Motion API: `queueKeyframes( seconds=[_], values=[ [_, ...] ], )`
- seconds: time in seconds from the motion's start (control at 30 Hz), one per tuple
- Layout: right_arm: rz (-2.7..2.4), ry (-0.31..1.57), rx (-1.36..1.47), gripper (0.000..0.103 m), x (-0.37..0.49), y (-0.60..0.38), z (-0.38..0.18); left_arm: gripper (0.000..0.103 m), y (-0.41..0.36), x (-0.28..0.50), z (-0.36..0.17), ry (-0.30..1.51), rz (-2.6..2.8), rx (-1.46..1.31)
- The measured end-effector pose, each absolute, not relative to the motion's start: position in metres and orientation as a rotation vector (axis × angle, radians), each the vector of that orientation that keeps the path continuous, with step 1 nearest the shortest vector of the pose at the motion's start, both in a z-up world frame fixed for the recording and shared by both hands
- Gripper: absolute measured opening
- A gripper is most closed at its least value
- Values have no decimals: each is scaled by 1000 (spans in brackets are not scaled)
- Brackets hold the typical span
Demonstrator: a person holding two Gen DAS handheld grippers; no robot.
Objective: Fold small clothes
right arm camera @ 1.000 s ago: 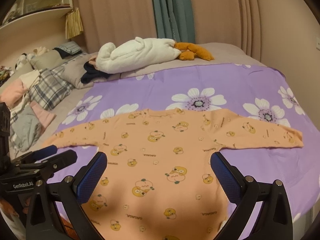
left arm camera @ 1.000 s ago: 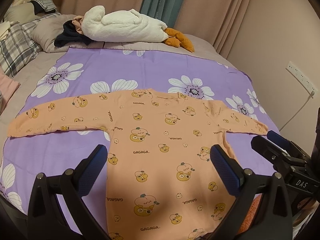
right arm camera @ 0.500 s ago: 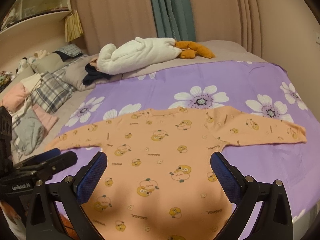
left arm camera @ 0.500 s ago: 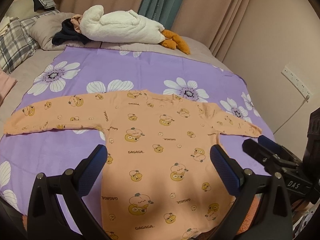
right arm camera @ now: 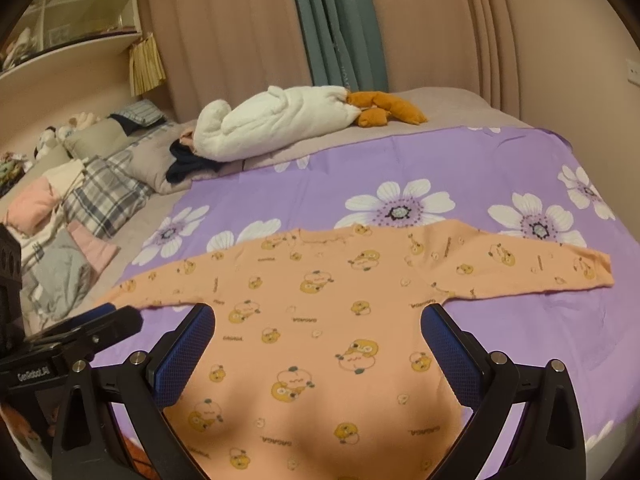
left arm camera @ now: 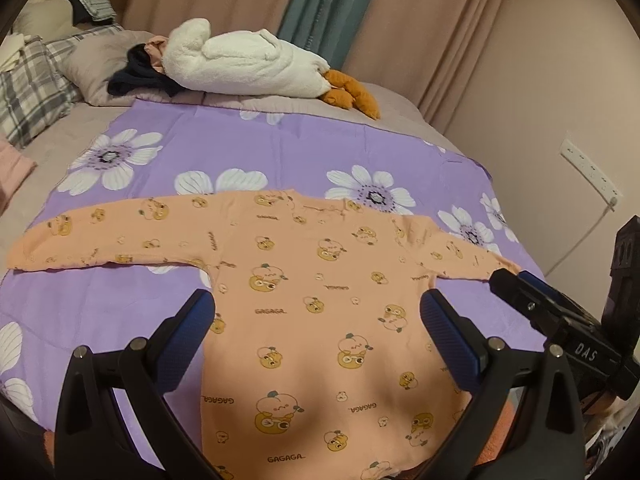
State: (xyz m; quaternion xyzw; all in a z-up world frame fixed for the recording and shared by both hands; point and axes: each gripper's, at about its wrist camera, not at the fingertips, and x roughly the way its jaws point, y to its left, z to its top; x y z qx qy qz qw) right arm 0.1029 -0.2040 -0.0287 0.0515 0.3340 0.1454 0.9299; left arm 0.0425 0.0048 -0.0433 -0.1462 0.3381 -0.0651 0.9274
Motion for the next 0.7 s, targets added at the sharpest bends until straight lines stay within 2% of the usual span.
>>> queueKeyframes(
  seconds=[0.3,0.7],
  values=[
    [330,557,53,102,94,-198,-2,102,8,35,-37,636,-99,-300],
    [368,512,31,102,71,-208,20,103,-6,11,-23,602,-98,-276]
  ],
)
